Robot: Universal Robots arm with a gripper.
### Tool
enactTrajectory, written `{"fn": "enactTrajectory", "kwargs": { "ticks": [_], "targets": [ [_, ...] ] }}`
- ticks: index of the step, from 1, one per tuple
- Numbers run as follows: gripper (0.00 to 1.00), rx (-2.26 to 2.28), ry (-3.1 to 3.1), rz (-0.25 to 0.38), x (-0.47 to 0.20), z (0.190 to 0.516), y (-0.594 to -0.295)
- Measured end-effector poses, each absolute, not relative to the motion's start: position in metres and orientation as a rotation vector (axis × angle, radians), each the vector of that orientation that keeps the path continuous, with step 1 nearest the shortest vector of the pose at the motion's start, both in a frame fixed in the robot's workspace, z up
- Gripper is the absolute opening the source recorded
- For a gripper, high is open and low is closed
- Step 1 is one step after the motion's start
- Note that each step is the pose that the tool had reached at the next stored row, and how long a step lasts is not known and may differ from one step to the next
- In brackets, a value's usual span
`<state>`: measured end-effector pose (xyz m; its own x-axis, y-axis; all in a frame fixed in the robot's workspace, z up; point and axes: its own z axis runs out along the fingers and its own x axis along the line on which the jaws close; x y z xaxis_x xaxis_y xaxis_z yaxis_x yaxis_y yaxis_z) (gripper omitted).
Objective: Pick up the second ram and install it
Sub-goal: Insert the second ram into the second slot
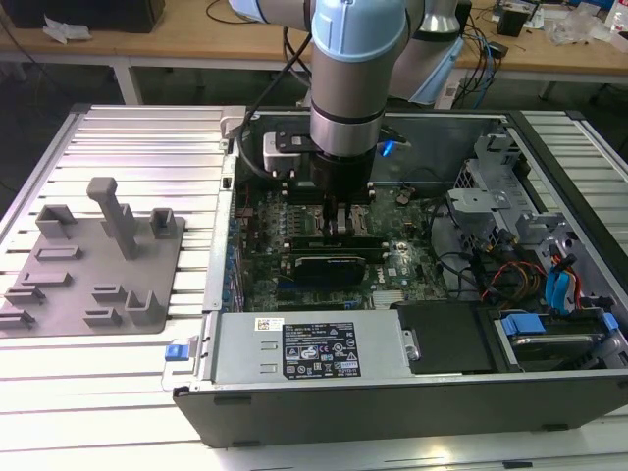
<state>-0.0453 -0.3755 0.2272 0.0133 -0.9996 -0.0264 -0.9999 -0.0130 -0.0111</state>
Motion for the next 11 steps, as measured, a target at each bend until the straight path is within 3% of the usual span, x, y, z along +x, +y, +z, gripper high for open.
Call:
{"fn": "enactTrajectory", "kwargs": {
  "ticks": [11],
  "targets": [
    [0.17,-2.217,2.188,0.017,-0.044,0.242,-0.375]
  ]
}}
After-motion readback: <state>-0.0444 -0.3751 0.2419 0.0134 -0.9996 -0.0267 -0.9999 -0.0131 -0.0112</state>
